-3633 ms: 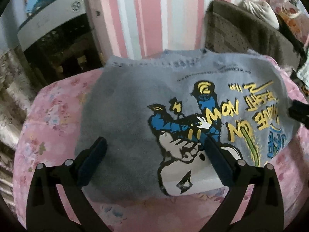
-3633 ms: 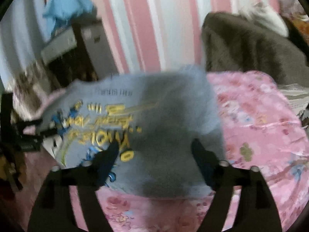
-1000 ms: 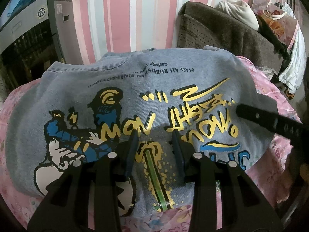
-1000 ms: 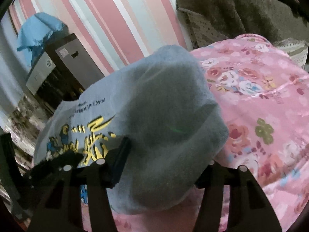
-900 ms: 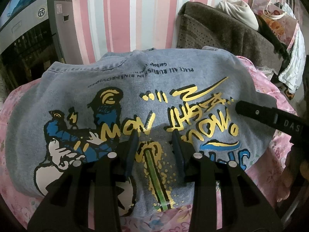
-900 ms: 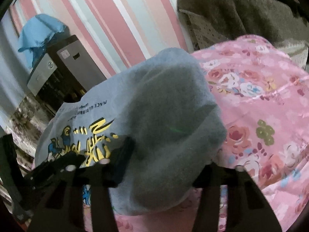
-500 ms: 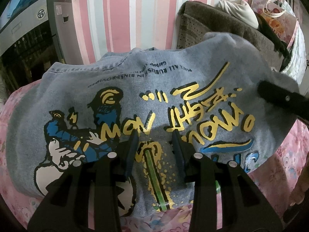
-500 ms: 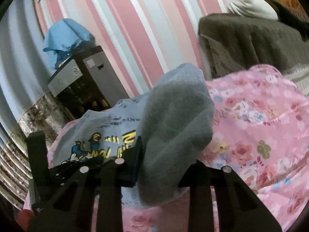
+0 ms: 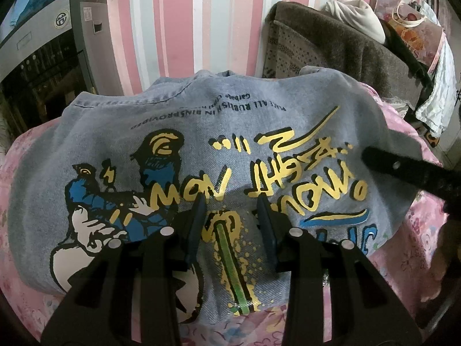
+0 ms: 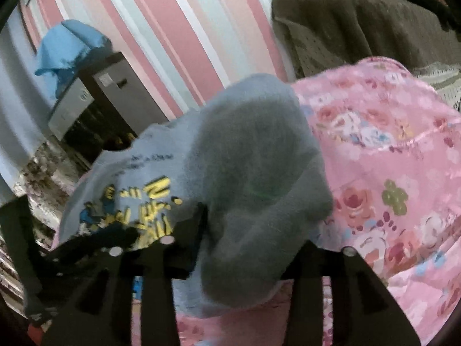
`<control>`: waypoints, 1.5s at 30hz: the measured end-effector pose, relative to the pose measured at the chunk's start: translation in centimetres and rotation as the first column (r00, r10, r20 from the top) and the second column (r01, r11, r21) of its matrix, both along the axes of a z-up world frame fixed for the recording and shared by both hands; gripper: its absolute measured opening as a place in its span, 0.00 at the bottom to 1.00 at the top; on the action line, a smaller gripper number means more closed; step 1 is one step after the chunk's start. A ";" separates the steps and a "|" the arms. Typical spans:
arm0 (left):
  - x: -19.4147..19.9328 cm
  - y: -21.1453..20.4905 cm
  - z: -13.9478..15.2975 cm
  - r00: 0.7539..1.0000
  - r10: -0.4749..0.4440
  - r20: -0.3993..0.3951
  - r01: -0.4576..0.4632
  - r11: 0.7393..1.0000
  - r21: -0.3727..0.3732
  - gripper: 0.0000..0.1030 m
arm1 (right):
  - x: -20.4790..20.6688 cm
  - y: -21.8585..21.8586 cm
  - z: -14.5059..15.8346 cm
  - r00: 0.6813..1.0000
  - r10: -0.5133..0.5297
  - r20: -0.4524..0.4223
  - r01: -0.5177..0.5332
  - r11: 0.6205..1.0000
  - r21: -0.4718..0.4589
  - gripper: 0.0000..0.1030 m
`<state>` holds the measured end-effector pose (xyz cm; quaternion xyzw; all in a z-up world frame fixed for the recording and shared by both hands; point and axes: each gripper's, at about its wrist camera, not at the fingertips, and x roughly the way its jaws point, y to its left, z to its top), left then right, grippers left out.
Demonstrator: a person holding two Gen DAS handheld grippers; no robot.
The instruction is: Fold large clothes
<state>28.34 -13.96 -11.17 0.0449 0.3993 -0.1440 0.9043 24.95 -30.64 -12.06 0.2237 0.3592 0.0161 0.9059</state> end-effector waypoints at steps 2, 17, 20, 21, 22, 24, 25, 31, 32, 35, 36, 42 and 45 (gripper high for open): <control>0.0 0.0 0.0 1.000 0.000 0.000 0.000 1.000 0.000 0.35 | 0.3 0.2 -0.3 1.000 -0.009 -0.017 0.009 1.000 -0.010 0.45; 0.0 0.0 0.0 1.000 -0.001 0.000 0.001 1.000 0.001 0.35 | 0.0 1.7 0.2 1.000 0.016 0.011 -0.015 0.991 -0.133 0.32; 0.0 0.0 0.1 1.000 -0.001 -0.001 0.001 1.000 0.000 0.35 | -0.2 2.0 0.8 1.000 0.017 0.026 -0.013 0.989 -0.149 0.28; 0.0 0.0 0.1 1.000 -0.002 -0.002 0.002 1.000 -0.001 0.35 | -0.3 2.1 1.1 0.999 0.018 0.031 -0.013 0.988 -0.154 0.27; 0.0 -0.1 0.1 1.000 0.000 -0.001 0.000 1.000 0.001 0.35 | -0.4 2.3 1.4 0.999 0.019 0.038 -0.013 0.987 -0.161 0.26; 0.1 -0.1 0.1 1.000 -0.007 -0.005 0.007 1.000 0.002 0.34 | -0.5 2.7 2.2 0.999 0.020 0.045 -0.012 0.984 -0.176 0.22; 0.1 -0.2 0.1 1.000 -0.013 -0.007 0.013 1.000 0.007 0.34 | -0.5 3.0 2.6 0.999 0.026 0.048 -0.017 0.983 -0.185 0.21; 0.0 2.7 2.3 0.996 -0.051 -0.069 0.046 0.996 -0.075 0.34 | -0.6 7.3 6.9 0.991 0.096 0.089 -0.062 0.943 -0.327 0.18; -0.4 3.6 3.1 0.997 -0.052 -0.055 0.048 0.996 -0.078 0.35 | -0.6 8.4 7.7 0.989 0.112 0.093 -0.072 0.932 -0.355 0.18; -2.0 7.4 5.8 0.998 -0.050 0.042 0.051 0.999 -0.017 0.67 | -0.3 11.5 9.5 0.984 0.152 0.097 -0.097 0.900 -0.425 0.17; -2.4 8.8 6.4 0.997 -0.035 0.068 0.035 0.999 0.011 0.74 | -0.1 12.4 10.0 0.982 0.162 0.097 -0.105 0.893 -0.438 0.16; -2.9 18.5 8.4 0.987 0.084 0.139 -0.090 0.995 0.034 0.74 | 0.6 19.7 13.4 0.957 0.263 0.125 -0.172 0.857 -0.486 0.13; -3.0 22.4 8.9 0.979 0.146 0.144 -0.152 0.988 0.031 0.74 | 1.7 24.8 14.0 0.938 0.331 0.101 -0.235 0.824 -0.515 0.13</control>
